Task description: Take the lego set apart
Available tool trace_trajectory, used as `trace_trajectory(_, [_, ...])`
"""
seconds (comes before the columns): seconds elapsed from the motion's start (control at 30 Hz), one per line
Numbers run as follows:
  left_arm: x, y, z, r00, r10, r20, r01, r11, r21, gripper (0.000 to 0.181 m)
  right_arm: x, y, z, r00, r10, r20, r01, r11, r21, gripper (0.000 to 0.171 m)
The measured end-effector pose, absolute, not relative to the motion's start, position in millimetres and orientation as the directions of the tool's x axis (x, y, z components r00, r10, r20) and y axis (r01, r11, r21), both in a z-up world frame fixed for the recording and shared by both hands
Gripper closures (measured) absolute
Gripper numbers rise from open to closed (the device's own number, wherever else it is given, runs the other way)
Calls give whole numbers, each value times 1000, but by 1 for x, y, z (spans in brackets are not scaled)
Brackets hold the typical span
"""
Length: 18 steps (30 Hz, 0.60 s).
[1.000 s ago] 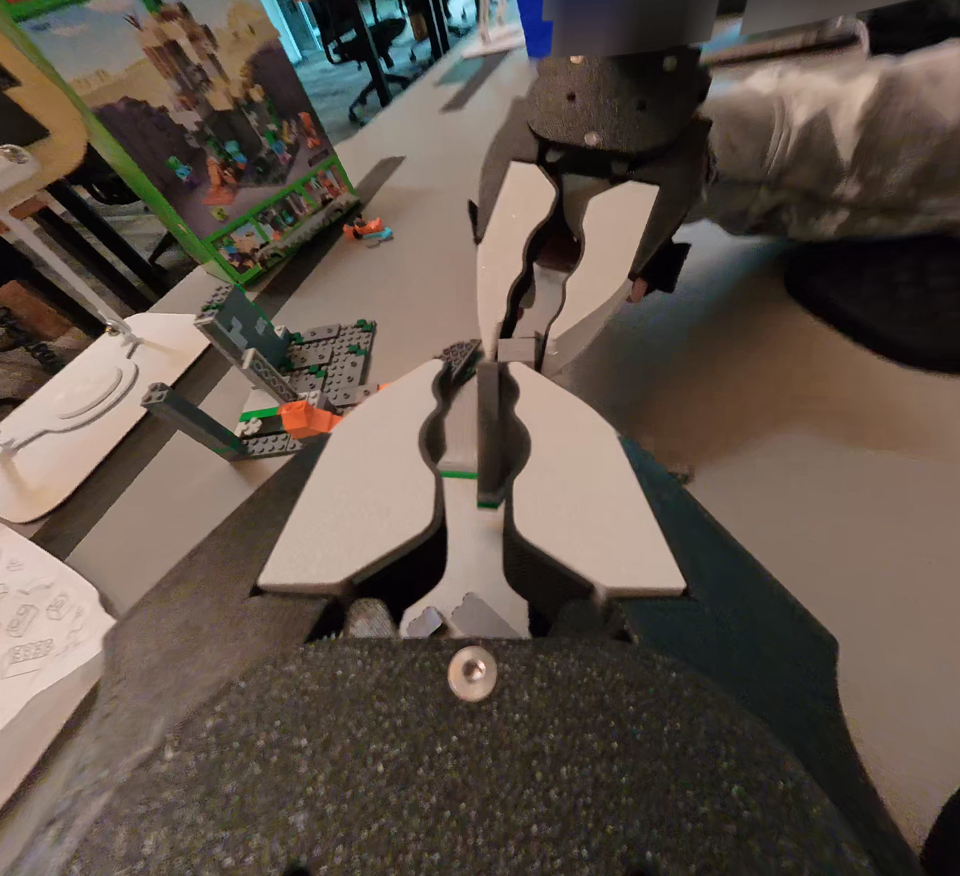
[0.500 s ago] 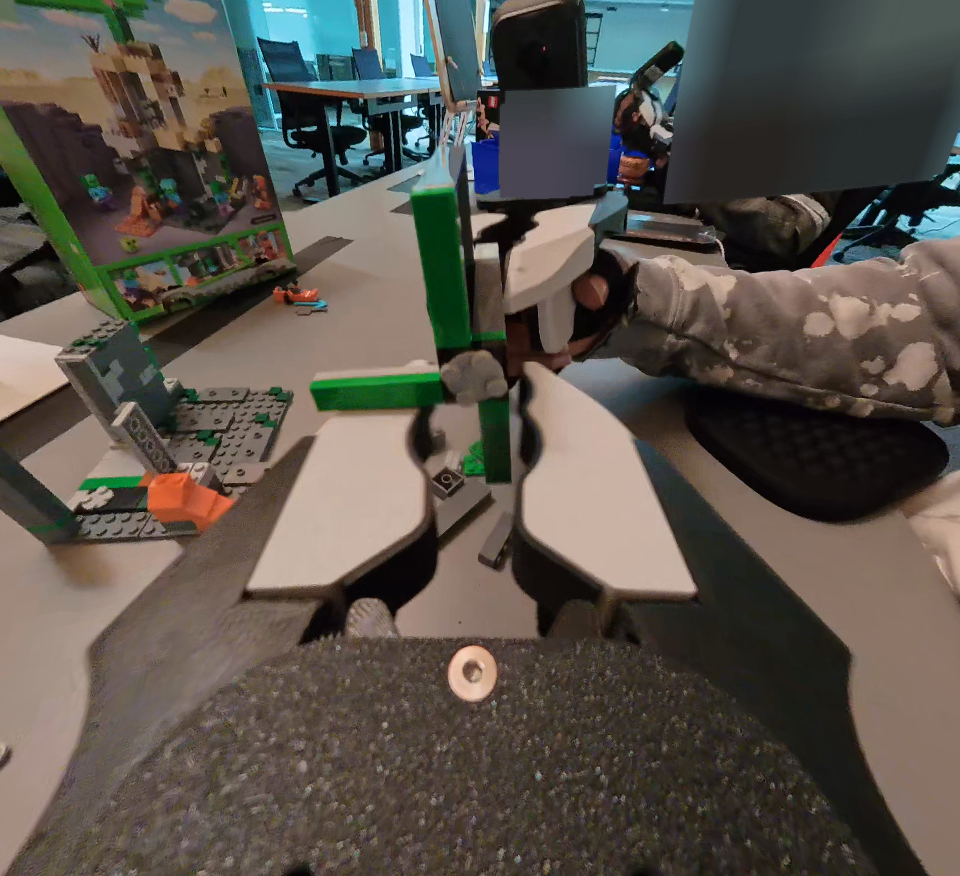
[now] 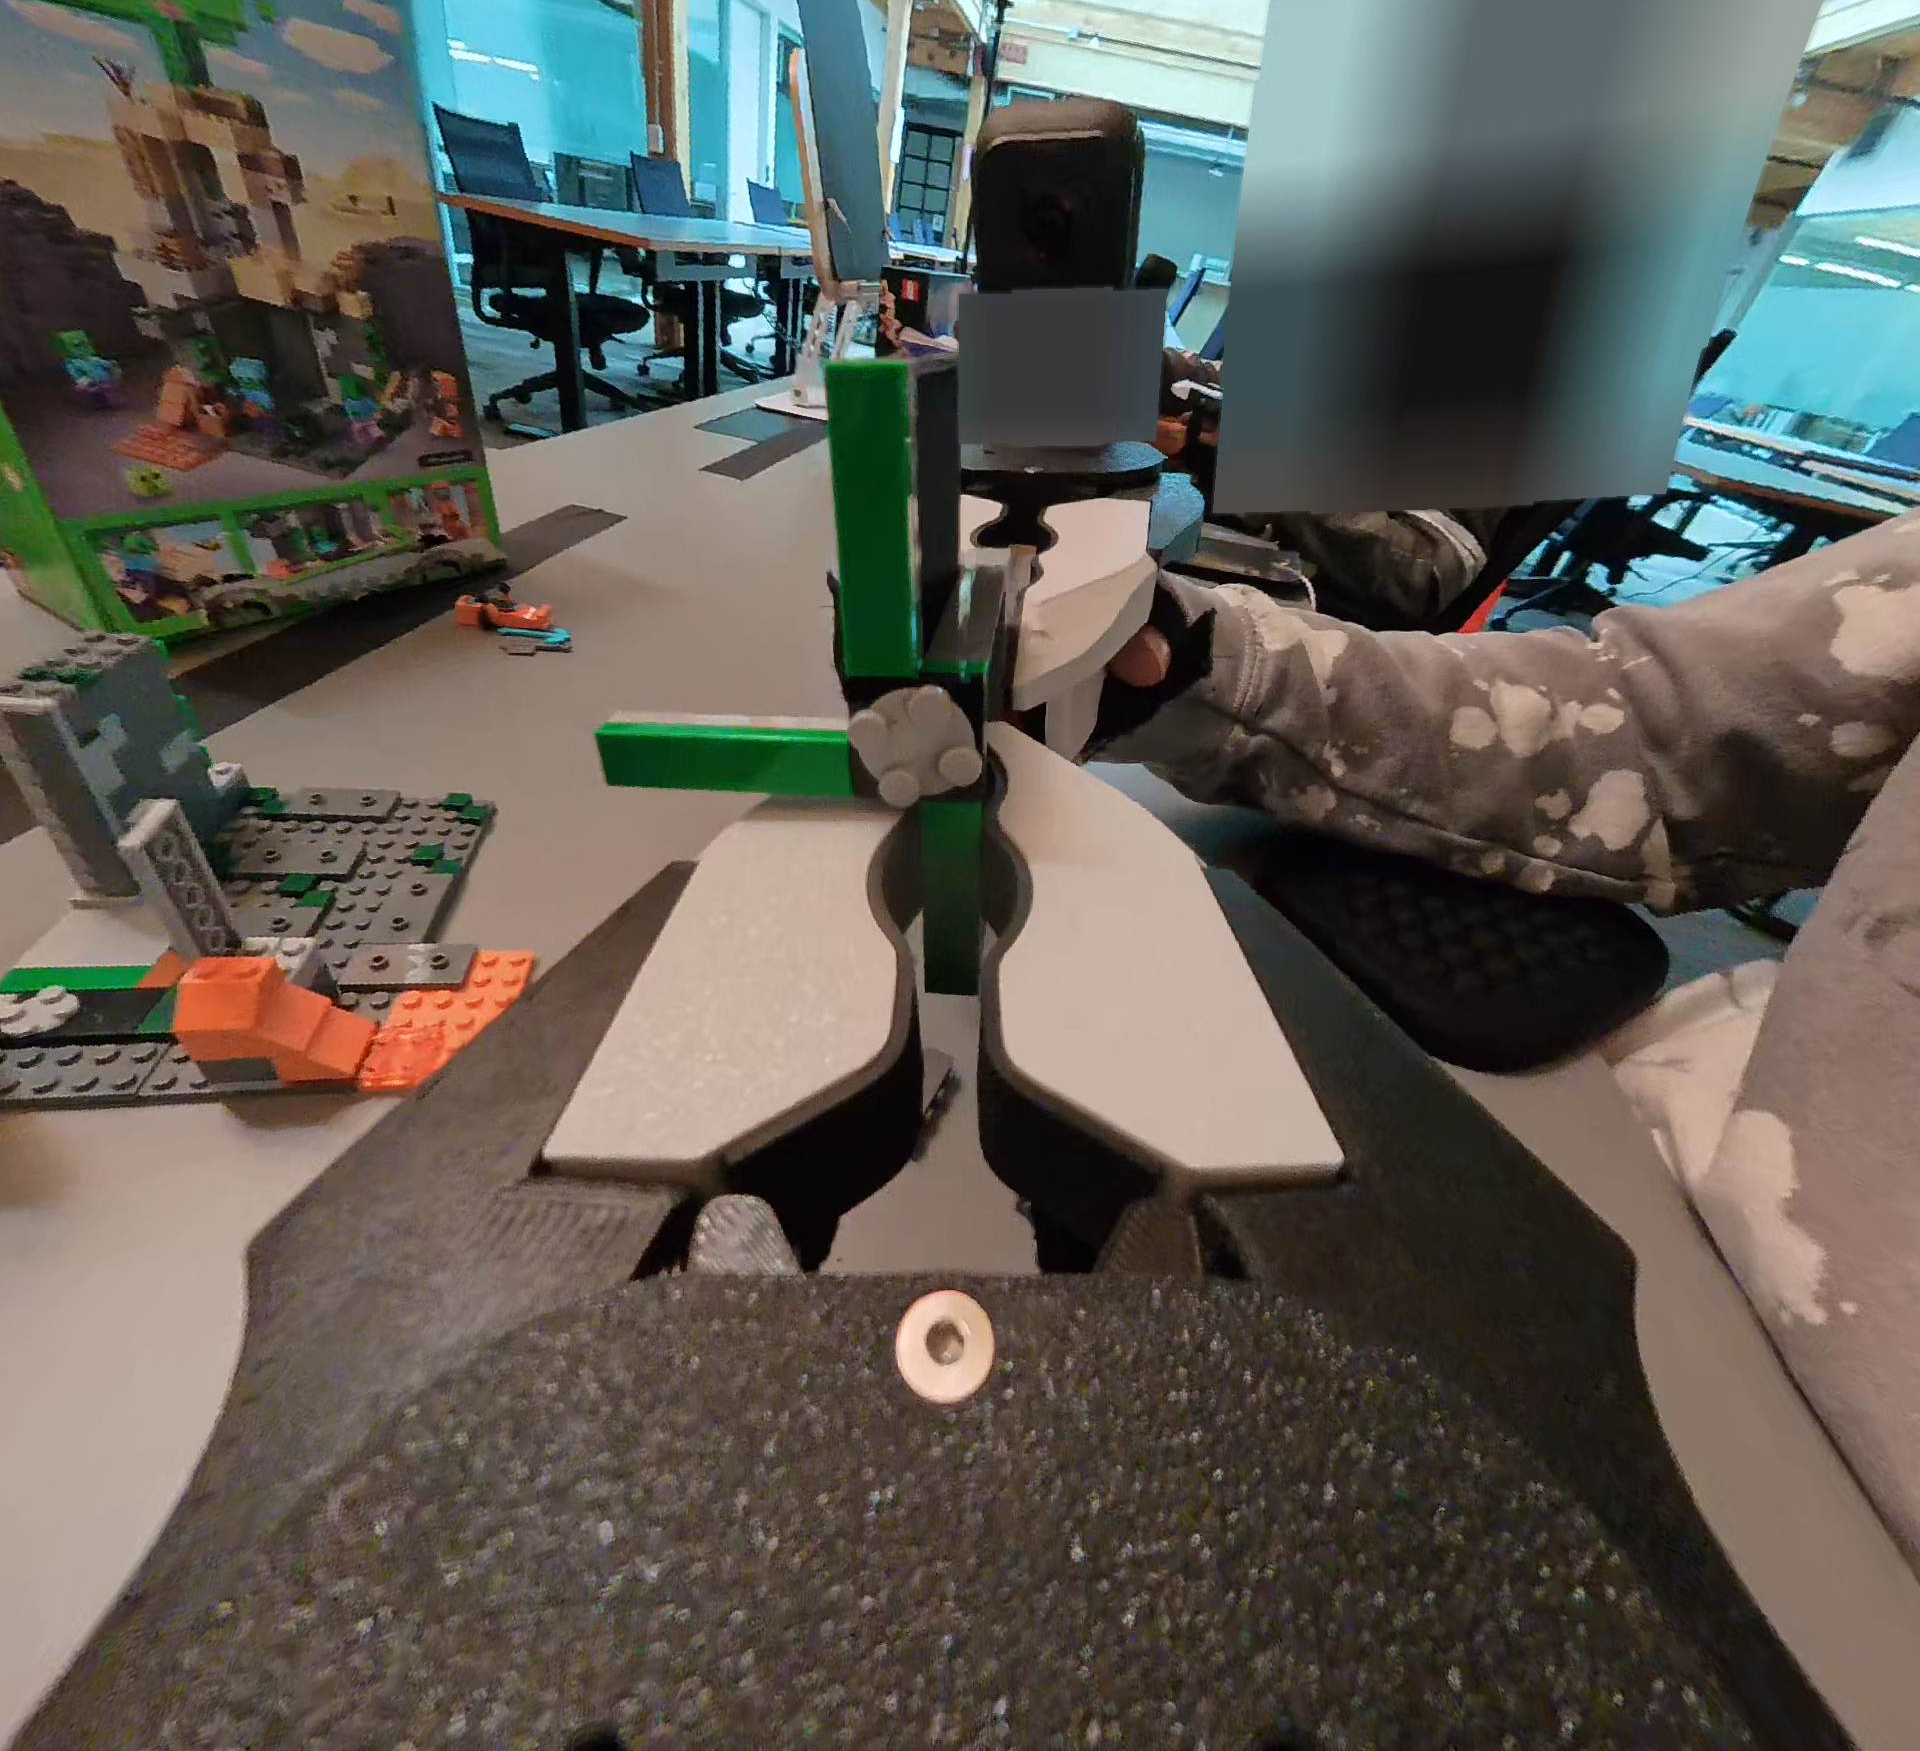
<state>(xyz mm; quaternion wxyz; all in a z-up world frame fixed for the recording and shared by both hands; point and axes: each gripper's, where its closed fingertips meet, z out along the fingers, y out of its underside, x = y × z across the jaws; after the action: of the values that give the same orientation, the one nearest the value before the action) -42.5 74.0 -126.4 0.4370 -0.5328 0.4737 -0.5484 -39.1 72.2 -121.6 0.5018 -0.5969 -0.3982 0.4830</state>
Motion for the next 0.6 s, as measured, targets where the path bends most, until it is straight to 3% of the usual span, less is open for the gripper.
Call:
trace_trajectory(0.33, [-45,53,-107,-206,-956,207,27,-217,-976,175,-21,46,-95,8,981,-196,-110,-194,-975,163])
trace_trajectory(0.4, [-64,66,-98,-176,-959,221,77,-237,-969,175,7,52,-79,43,980,-192,-193,-180,-964,163])
trace_trajectory(0.6, [-54,73,-113,-94,-978,187,4,-188,-982,175,3,51,-83,69,983,-172,-147,-161,-976,163])
